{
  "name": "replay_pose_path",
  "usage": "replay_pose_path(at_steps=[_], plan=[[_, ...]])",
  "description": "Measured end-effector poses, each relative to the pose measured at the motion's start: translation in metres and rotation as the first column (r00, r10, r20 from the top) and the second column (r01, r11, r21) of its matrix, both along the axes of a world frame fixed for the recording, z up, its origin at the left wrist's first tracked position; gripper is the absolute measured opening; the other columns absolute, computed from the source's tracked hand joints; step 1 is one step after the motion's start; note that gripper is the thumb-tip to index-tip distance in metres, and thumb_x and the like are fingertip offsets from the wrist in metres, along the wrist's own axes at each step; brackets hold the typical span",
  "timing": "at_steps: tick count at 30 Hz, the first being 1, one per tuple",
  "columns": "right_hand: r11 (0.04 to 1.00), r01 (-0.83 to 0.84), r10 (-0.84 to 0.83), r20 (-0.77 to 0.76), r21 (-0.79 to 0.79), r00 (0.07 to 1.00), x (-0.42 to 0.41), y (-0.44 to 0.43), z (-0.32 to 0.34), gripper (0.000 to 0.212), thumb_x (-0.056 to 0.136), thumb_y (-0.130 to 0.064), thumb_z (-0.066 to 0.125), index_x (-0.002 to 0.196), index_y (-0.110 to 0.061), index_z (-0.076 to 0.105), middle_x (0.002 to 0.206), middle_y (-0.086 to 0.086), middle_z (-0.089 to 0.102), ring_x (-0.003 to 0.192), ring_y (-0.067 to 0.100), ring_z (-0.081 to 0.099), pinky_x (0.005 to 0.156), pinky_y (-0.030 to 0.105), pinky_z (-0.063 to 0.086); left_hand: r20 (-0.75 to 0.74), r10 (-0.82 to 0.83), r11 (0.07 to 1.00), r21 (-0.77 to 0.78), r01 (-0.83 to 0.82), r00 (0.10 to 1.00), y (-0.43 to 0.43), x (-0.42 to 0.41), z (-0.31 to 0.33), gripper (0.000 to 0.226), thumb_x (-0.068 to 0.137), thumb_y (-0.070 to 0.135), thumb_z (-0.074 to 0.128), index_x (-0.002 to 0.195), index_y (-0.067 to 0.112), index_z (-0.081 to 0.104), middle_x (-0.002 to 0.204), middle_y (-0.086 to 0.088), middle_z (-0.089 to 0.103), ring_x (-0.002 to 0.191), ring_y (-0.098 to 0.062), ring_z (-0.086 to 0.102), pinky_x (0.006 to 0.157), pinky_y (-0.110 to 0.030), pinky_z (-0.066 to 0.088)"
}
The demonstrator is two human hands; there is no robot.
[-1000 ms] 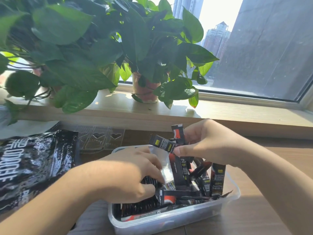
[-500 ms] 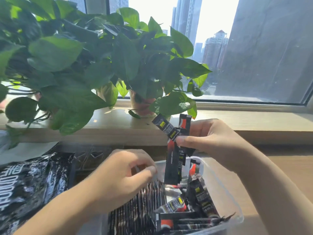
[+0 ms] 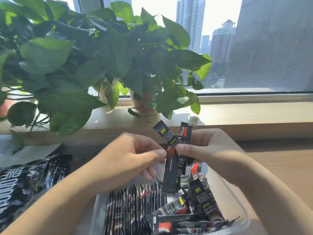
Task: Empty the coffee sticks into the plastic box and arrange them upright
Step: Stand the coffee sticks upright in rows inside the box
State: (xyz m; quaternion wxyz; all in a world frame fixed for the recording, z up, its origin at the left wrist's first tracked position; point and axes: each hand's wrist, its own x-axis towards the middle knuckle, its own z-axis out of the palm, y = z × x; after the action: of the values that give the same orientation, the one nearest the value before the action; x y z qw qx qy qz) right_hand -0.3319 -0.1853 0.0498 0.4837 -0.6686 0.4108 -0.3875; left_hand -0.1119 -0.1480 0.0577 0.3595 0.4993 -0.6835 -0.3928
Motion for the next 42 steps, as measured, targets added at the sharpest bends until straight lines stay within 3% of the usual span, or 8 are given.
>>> replay_pose_path(at_steps=[8, 13, 18, 21, 27, 32, 38, 42], plan=[[1.0, -0.009, 0.008, 0.087, 0.01, 0.996, 0.003, 0.006, 0.002, 0.013, 0.084, -0.016, 0.075, 0.094, -0.01, 0.08, 0.089, 0.008, 0.08, 0.076, 0.019, 0.075, 0.068, 0.024, 0.057, -0.15, -0.031, 0.989, 0.138, 0.052, 0.988, 0.001, -0.012, -0.015, 0.01, 0.089, 0.02, 0.074, 0.095, 0.014, 0.079, 0.075, -0.009, 0.076, 0.066, -0.02, 0.068, 0.066, -0.029, 0.053], [0.998, -0.061, 0.055, 0.146, 0.032, 0.988, 0.007, 0.008, 0.0, 0.023, 0.08, -0.021, 0.073, 0.1, -0.011, 0.08, 0.096, 0.01, 0.08, 0.085, 0.025, 0.076, 0.078, 0.032, 0.061, -0.129, -0.039, 0.998, 0.04, 0.044, 0.991, 0.003, -0.009, -0.02, 0.02, 0.077, 0.031, 0.078, 0.089, 0.016, 0.077, 0.076, -0.013, 0.075, 0.065, -0.022, 0.066, 0.065, -0.033, 0.053], [0.998, -0.05, 0.042, 0.174, 0.041, 0.984, 0.012, 0.011, 0.0, 0.025, 0.082, -0.024, 0.07, 0.099, -0.009, 0.08, 0.095, 0.011, 0.08, 0.086, 0.024, 0.077, 0.075, 0.031, 0.062, -0.118, 0.057, 0.997, -0.053, -0.063, 0.991, 0.004, -0.009, -0.025, 0.018, 0.071, 0.034, 0.075, 0.082, 0.02, 0.075, 0.077, -0.007, 0.076, 0.07, -0.021, 0.068, 0.082, -0.054, 0.056], [0.998, -0.029, 0.016, 0.205, 0.06, 0.979, 0.012, 0.011, 0.002, 0.025, 0.084, -0.022, 0.069, 0.102, -0.008, 0.079, 0.097, 0.011, 0.079, 0.089, 0.025, 0.077, 0.075, 0.03, 0.062, -0.181, 0.065, 0.993, -0.085, -0.081, 0.981, 0.006, -0.01, -0.025, 0.024, 0.071, 0.033, 0.075, 0.091, 0.021, 0.071, 0.082, -0.008, 0.075, 0.081, -0.042, 0.07, 0.083, -0.063, 0.055], [0.998, -0.034, 0.024, 0.199, 0.05, 0.98, 0.013, 0.013, 0.003, 0.02, 0.091, -0.018, 0.067, 0.104, -0.009, 0.078, 0.1, 0.01, 0.079, 0.094, 0.026, 0.076, 0.082, 0.031, 0.062, -0.129, 0.092, 0.98, -0.166, -0.113, 0.987, 0.005, -0.01, -0.024, 0.016, 0.073, 0.032, 0.074, 0.083, 0.022, 0.068, 0.082, -0.007, 0.074, 0.074, -0.022, 0.068, 0.077, -0.037, 0.053], [0.999, -0.017, 0.009, 0.243, 0.032, 0.97, 0.016, 0.015, 0.001, 0.02, 0.092, -0.018, 0.065, 0.104, -0.01, 0.078, 0.1, 0.008, 0.079, 0.093, 0.025, 0.077, 0.079, 0.031, 0.062, -0.189, 0.125, 0.97, -0.181, -0.159, 0.974, 0.005, -0.011, -0.023, 0.021, 0.073, 0.03, 0.073, 0.084, 0.012, 0.07, 0.092, -0.005, 0.075, 0.087, -0.036, 0.068, 0.082, -0.046, 0.053], [0.985, 0.171, -0.157, 0.392, 0.0, 0.906, 0.007, 0.01, 0.007, 0.017, 0.086, -0.018, 0.067, 0.095, -0.016, 0.081, 0.092, 0.011, 0.079, 0.078, 0.022, 0.077, 0.063, 0.023, 0.061, -0.322, 0.21, 0.949, -0.161, -0.272, 0.923, 0.005, -0.01, -0.019, 0.021, 0.084, 0.006, 0.075, 0.068, 0.016, 0.065, 0.085, -0.01, 0.076, 0.08, -0.015, 0.069, 0.088, -0.04, 0.055], [0.998, -0.019, 0.036, 0.265, -0.065, 0.964, 0.006, 0.015, 0.007, 0.023, 0.08, -0.022, 0.067, 0.097, -0.021, 0.083, 0.091, 0.009, 0.08, 0.073, 0.014, 0.074, 0.061, 0.021, 0.057, -0.404, 0.212, 0.944, -0.152, -0.293, 0.89, 0.006, -0.012, -0.016, 0.037, 0.083, 0.0, 0.073, 0.059, 0.022, 0.057, 0.07, -0.01, 0.068, 0.066, -0.015, 0.063, 0.063, -0.032, 0.057]])
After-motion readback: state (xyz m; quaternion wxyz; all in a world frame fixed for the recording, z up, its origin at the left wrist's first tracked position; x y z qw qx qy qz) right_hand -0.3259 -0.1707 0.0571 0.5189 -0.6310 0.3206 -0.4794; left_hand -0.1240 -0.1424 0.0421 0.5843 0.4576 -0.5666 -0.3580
